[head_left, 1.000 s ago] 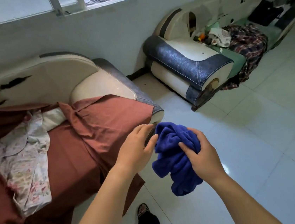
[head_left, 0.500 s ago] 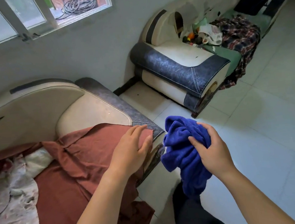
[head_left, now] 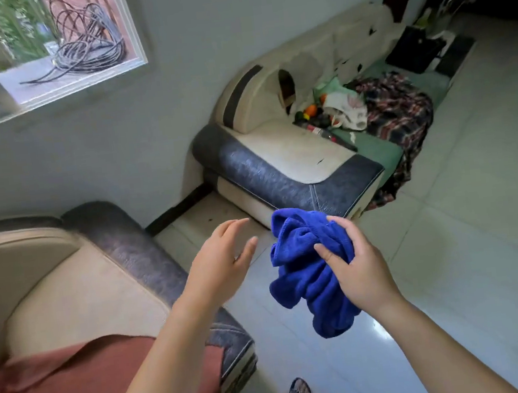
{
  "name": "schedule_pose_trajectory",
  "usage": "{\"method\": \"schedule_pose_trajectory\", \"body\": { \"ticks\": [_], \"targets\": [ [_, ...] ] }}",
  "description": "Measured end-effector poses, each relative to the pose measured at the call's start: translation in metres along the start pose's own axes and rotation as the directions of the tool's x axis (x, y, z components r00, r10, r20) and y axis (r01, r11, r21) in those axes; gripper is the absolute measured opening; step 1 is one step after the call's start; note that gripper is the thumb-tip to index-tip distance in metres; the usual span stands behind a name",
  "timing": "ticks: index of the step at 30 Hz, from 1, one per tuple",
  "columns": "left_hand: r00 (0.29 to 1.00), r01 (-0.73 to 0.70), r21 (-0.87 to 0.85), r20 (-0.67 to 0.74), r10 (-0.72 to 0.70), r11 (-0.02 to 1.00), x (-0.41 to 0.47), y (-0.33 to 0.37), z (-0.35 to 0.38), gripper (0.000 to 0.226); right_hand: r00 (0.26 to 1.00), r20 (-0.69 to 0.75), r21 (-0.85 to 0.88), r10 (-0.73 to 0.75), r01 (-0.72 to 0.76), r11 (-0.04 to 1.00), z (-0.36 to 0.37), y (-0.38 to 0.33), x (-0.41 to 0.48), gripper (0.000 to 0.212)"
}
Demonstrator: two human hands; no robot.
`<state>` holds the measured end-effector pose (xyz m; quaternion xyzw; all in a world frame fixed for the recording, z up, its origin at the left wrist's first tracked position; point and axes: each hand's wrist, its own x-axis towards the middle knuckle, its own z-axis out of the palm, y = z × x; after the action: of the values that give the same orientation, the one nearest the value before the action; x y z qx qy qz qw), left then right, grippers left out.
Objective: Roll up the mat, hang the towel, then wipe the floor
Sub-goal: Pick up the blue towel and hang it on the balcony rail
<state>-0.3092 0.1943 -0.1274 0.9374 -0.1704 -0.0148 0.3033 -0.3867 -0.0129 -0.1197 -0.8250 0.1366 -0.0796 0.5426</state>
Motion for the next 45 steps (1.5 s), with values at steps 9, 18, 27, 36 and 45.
{"method": "schedule_pose_trajectory", "body": {
  "ticks": [9, 18, 27, 36, 45],
  "targets": [
    [0.994, -0.034, 0.001, -0.108, 0.034, 0.999, 0.154, 0.014, -0.034, 0.044, 0.988, 0.033, -0.017, -0.150, 0.151, 0.988, -0.005, -0.046, 0.164, 0.044],
    [0.948, 0.021, -0.181, -0.310, -0.078, 0.983, 0.336, -0.042, -0.106, 0.040, 0.940, 0.116, 0.011, -0.321, 0.322, 0.947, 0.069, -0.119, 0.355, 0.041],
    [0.921, 0.059, -0.134, -0.374, -0.106, 0.989, 0.484, -0.145, -0.216, 0.035, 0.857, 0.232, 0.207, -0.460, 0.419, 0.884, 0.206, -0.222, 0.536, 0.039],
    [0.859, 0.179, -0.026, -0.483, -0.169, 0.983, 0.542, -0.248, -0.311, 0.040, 0.707, 0.365, 0.321, -0.606, 0.516, 0.794, 0.335, -0.311, 0.648, 0.040],
    [0.816, 0.186, -0.232, -0.504, -0.282, 0.955, 0.625, -0.333, -0.409, 0.039, 0.556, 0.382, 0.501, -0.738, 0.547, 0.671, 0.453, -0.407, 0.766, 0.035]
  ]
}}
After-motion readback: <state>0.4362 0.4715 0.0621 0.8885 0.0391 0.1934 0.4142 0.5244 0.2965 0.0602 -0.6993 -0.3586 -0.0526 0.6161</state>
